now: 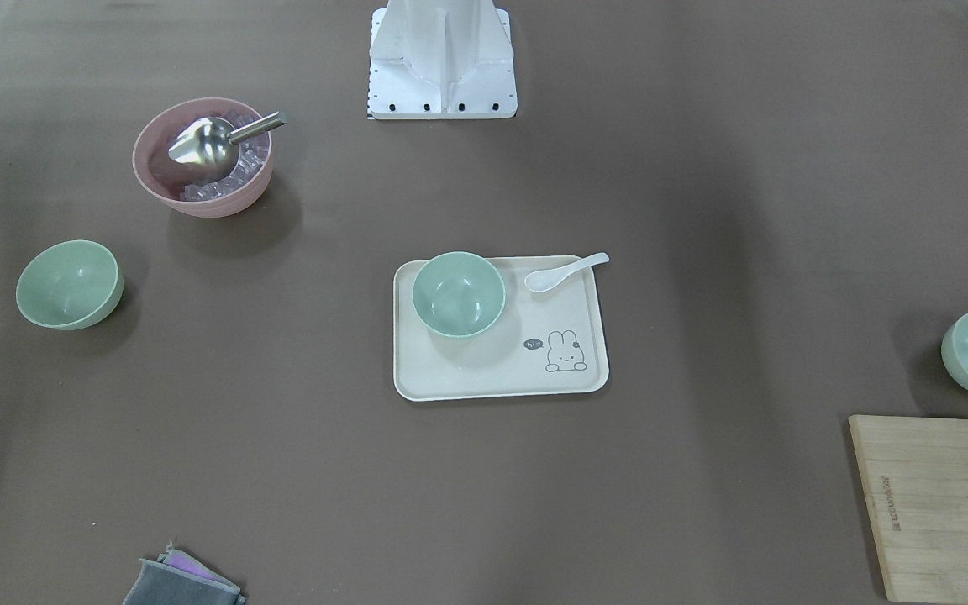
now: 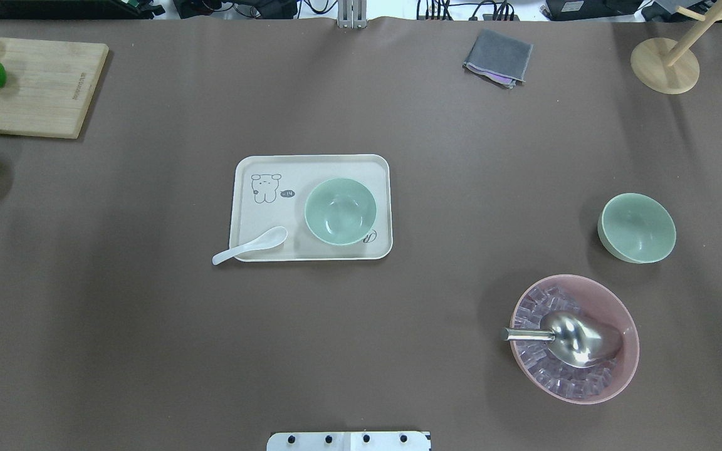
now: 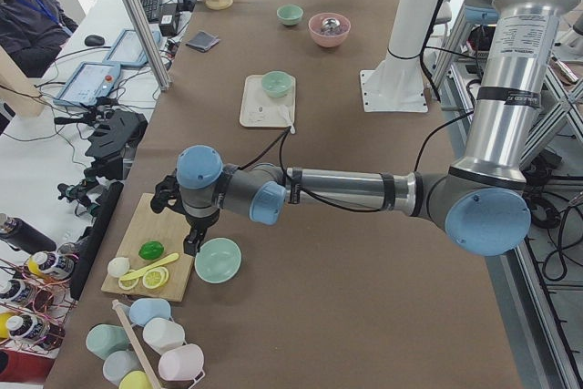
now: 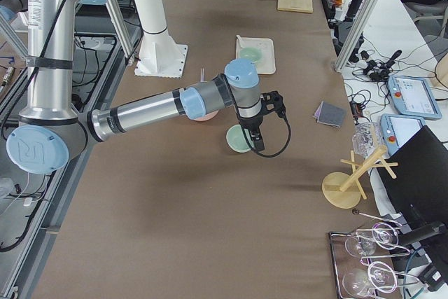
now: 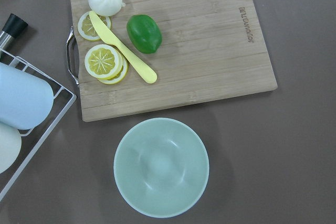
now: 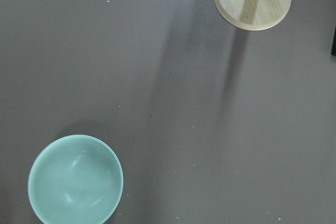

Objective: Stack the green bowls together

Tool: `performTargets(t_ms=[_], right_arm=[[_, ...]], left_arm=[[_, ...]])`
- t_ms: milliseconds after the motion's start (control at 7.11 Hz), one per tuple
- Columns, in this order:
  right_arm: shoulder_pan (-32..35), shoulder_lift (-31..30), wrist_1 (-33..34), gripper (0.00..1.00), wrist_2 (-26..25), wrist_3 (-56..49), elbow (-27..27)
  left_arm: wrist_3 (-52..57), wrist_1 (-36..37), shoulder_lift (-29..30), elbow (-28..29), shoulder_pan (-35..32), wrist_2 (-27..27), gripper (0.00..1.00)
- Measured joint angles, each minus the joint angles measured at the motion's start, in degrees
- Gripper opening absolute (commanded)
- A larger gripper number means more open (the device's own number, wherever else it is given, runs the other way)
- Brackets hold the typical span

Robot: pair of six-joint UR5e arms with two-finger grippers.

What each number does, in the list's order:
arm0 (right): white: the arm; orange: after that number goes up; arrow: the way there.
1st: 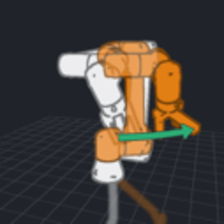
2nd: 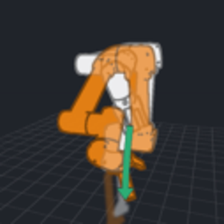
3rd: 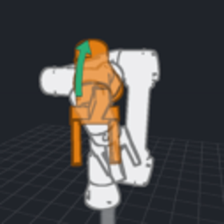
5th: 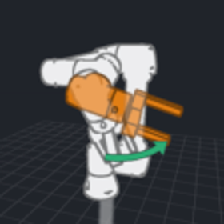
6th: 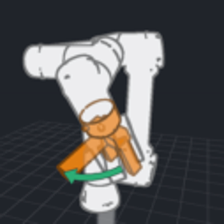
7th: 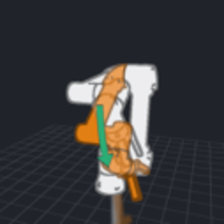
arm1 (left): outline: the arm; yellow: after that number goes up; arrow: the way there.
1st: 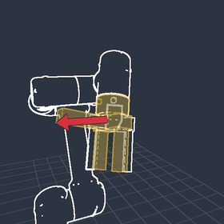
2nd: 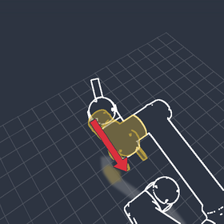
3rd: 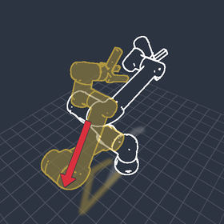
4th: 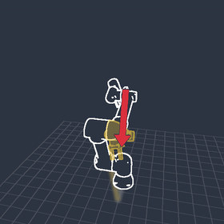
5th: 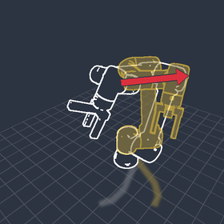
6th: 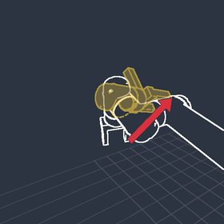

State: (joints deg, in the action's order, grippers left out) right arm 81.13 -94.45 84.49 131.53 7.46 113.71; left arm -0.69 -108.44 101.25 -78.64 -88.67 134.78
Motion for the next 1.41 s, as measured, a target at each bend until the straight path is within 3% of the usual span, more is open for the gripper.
performTargets(t_ms=[281,563,1407], right_arm=[[-3.2,2.2,-1.6,0.99,0.1,7.2,-0.4],[-6.4,4.1,-3.0,0.98,-0.3,10.4,-2.0],[-7.4,6.1,-4.0,0.99,-1.5,11.0,-3.8]], left_arm=[[-0.2,-5.5,3.8,10.5,1.6,-2.3,0.98],[-0.4,-9.1,4.2,15.9,2.3,-3.3,0.97],[-5.7,-16.2,4.5,23.8,6.6,-3.2,0.97]])
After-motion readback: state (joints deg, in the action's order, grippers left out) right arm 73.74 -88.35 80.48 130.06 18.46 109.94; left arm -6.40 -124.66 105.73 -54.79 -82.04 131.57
